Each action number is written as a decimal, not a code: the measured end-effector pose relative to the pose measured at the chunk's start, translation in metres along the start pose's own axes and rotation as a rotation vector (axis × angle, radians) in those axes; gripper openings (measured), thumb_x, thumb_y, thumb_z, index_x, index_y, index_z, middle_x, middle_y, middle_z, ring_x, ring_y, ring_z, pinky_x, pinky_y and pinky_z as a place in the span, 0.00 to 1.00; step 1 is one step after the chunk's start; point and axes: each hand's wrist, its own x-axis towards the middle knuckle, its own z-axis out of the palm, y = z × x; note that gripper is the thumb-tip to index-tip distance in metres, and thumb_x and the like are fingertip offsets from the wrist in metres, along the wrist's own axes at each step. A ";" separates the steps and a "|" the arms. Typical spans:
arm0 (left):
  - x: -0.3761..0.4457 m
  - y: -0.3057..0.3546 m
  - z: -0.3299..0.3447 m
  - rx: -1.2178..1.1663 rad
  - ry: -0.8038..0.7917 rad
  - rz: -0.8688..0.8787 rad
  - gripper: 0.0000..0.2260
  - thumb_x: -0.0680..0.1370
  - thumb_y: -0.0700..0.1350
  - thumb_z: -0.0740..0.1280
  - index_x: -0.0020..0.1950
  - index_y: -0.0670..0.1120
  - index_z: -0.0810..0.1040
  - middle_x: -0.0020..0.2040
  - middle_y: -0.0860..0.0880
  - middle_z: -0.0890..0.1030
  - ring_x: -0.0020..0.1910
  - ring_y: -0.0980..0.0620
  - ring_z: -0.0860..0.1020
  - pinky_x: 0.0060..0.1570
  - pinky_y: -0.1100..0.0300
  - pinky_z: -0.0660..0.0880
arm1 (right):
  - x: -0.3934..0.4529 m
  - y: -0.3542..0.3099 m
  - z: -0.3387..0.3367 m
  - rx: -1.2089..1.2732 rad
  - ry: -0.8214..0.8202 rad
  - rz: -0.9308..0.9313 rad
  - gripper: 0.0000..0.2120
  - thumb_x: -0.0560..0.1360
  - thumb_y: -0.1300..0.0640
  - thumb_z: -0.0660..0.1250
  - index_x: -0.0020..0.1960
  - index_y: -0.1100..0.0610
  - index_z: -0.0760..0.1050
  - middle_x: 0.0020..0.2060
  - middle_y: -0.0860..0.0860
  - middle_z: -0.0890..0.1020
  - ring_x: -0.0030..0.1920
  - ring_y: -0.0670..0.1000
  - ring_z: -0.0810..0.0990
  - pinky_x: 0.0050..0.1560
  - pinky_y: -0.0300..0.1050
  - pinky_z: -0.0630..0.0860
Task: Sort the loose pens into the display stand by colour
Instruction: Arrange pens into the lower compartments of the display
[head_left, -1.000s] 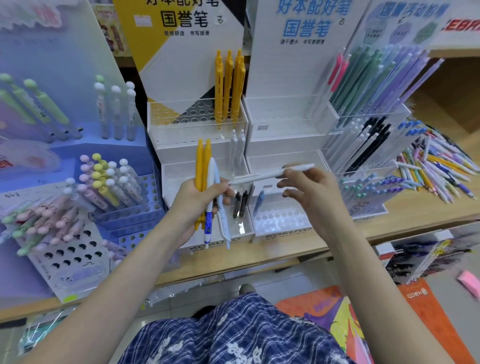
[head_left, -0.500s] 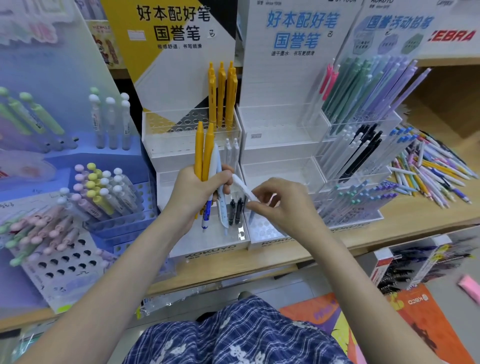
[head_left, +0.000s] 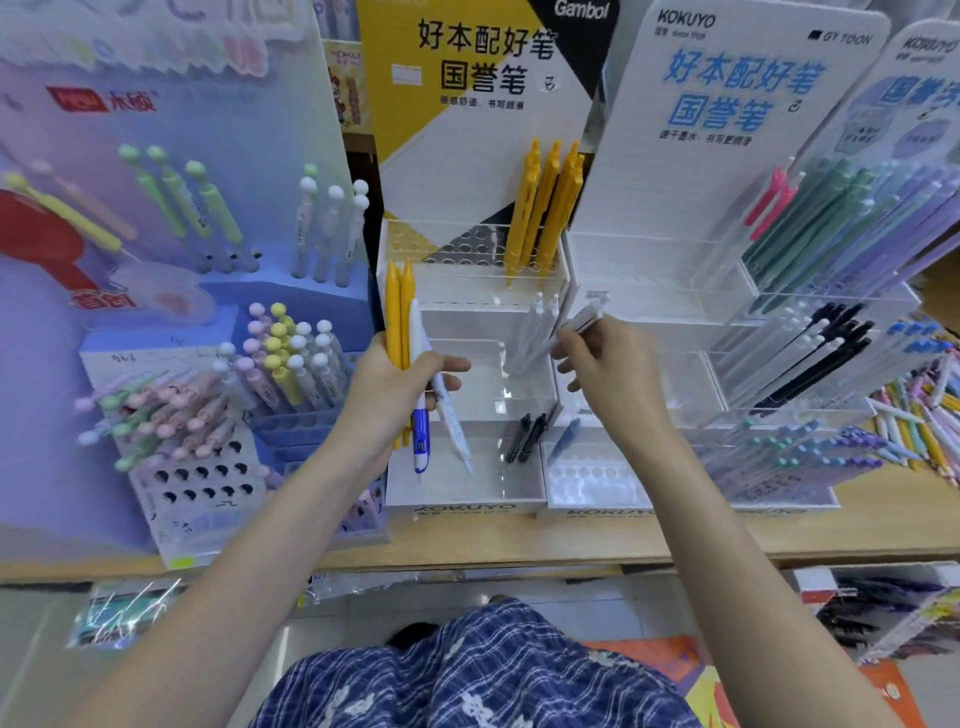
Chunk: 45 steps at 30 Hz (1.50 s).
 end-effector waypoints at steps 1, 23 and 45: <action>0.000 0.000 0.000 0.003 -0.018 -0.006 0.04 0.78 0.36 0.61 0.51 0.44 0.71 0.39 0.50 0.83 0.32 0.60 0.80 0.30 0.68 0.74 | 0.001 -0.001 0.001 -0.006 0.010 -0.007 0.12 0.79 0.57 0.61 0.44 0.63 0.78 0.36 0.53 0.83 0.34 0.50 0.81 0.41 0.50 0.79; 0.008 0.003 -0.014 -0.173 -0.118 -0.110 0.05 0.78 0.42 0.64 0.51 0.42 0.77 0.38 0.52 0.84 0.41 0.59 0.82 0.38 0.68 0.77 | 0.007 -0.029 0.063 -0.590 0.026 0.072 0.11 0.80 0.60 0.56 0.51 0.63 0.75 0.48 0.61 0.81 0.48 0.63 0.79 0.38 0.47 0.66; 0.002 -0.009 0.037 -0.048 -0.266 -0.115 0.03 0.74 0.38 0.69 0.41 0.44 0.78 0.34 0.48 0.78 0.32 0.57 0.76 0.31 0.67 0.73 | -0.050 0.002 -0.046 0.740 0.118 0.288 0.07 0.78 0.61 0.63 0.45 0.63 0.77 0.37 0.55 0.81 0.37 0.48 0.80 0.39 0.36 0.78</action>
